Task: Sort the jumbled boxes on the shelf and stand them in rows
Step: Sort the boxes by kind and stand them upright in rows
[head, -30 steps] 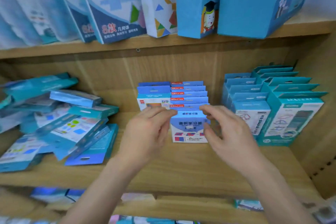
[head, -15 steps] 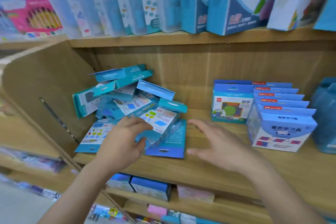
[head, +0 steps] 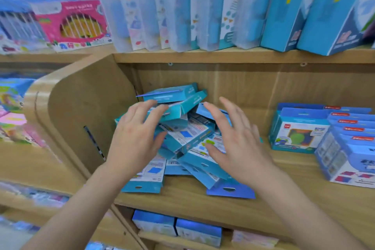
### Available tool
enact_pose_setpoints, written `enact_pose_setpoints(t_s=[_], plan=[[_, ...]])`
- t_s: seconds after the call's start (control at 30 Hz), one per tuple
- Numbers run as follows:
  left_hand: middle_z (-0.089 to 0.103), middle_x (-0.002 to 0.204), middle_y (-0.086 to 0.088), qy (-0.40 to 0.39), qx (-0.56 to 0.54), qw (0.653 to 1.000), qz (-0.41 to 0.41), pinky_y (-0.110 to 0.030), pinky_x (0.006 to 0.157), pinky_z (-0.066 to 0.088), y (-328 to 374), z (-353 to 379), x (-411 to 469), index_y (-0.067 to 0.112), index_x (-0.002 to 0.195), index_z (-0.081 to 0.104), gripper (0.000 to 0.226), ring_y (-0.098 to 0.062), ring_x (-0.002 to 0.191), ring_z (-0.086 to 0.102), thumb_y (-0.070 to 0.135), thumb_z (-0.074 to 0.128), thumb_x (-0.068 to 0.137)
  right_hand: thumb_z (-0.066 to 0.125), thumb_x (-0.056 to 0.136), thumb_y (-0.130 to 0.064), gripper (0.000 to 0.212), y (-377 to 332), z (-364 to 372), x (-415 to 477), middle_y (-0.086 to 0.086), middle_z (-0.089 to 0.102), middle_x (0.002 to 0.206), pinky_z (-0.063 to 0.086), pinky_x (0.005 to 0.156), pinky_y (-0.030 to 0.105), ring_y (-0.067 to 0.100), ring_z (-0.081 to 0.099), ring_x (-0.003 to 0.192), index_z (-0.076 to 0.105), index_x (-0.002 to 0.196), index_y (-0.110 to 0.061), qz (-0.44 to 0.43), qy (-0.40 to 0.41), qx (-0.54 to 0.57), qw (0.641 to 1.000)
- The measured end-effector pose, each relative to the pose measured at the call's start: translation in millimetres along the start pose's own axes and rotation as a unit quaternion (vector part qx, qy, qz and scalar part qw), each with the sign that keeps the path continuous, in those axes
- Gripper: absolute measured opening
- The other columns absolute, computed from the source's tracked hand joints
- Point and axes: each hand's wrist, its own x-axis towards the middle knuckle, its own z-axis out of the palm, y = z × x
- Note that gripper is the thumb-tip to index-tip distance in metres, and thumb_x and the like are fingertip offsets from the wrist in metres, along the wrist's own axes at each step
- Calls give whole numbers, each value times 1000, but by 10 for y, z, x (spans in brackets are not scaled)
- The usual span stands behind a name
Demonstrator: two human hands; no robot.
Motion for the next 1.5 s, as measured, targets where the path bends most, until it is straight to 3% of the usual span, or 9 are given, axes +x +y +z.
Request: enact_pose_setpoints(t_s=[0.2, 0.4, 0.57, 0.7, 0.87, 1.03, 1.1, 1.4, 1.5], plan=[[70, 95, -2, -40, -77, 996, 27, -36, 57, 54, -122, -20, 135, 21, 108, 58, 27, -27, 80, 67, 31, 40, 90, 62, 86, -28, 86, -270, 112, 543, -9, 27, 151, 36, 97, 46, 13, 23, 139, 2, 145, -45, -44, -21, 35, 998], [64, 110, 11, -10, -208, 978, 31, -23, 83, 48, -249, -254, 240, 25, 113, 63, 42, -4, 101, 55, -1, 60, 80, 75, 74, -14, 40, -49, 185, 716, -4, 68, 112, 47, 90, 35, 22, 60, 107, 67, 112, -20, -96, 57, 91, 990], [42, 142, 12, -68, -161, 981, -83, -36, 104, 39, -374, -71, 653, 33, 128, 53, 43, -12, 126, 41, 27, 64, 87, 73, 79, -6, 28, 76, 46, 745, -20, 67, 89, 43, 75, 14, -1, 59, 83, 70, 99, -26, 4, 93, 325, 941], [59, 123, 4, 10, -132, 988, -86, -40, 87, 49, -425, 65, 840, 23, 112, 68, 23, -22, 109, 54, 21, 57, 92, 72, 79, -3, 27, 73, -102, 663, -12, 69, 89, 49, 76, 21, 8, 62, 83, 69, 95, -25, 17, 119, 401, 908], [55, 124, 2, 33, -129, 985, -111, -34, 93, 42, -418, 102, 833, 20, 120, 63, 40, -19, 111, 48, 22, 71, 81, 73, 72, -15, 21, 228, -251, 488, -13, 70, 84, 48, 72, 13, 1, 63, 79, 68, 88, -27, 75, 203, 484, 848], [53, 123, -7, 83, -136, 986, -53, -36, 94, 45, -359, 44, 811, 11, 121, 61, 51, -25, 113, 50, 3, 77, 73, 72, 63, -30, 43, 462, -119, 317, 1, 72, 103, 58, 79, 38, 20, 68, 100, 66, 104, -21, 226, 280, 636, 683], [56, 118, -9, 123, -134, 983, -19, -34, 87, 51, -295, 15, 812, 8, 116, 63, 46, -25, 106, 55, -3, 74, 73, 70, 69, -26, 46, 456, -36, 276, 5, 70, 110, 59, 76, 37, 23, 67, 102, 62, 112, -12, 273, 292, 640, 656], [54, 111, 0, 227, -300, 924, -65, -4, 84, 41, -111, -345, 732, 8, 108, 67, 36, 1, 100, 50, -9, 69, 76, 61, 89, -15, 13, 453, -17, 187, -4, 72, 98, 58, 78, 31, 20, 68, 100, 64, 101, -21, 256, 337, 572, 703], [56, 108, 6, 226, -386, 887, -113, -5, 85, 40, 27, -472, 646, 20, 106, 65, 38, 4, 100, 53, -7, 68, 79, 67, 83, -28, 15, 491, -299, 88, -11, 71, 95, 54, 81, 29, 10, 67, 93, 63, 97, -30, 192, 412, 449, 770]])
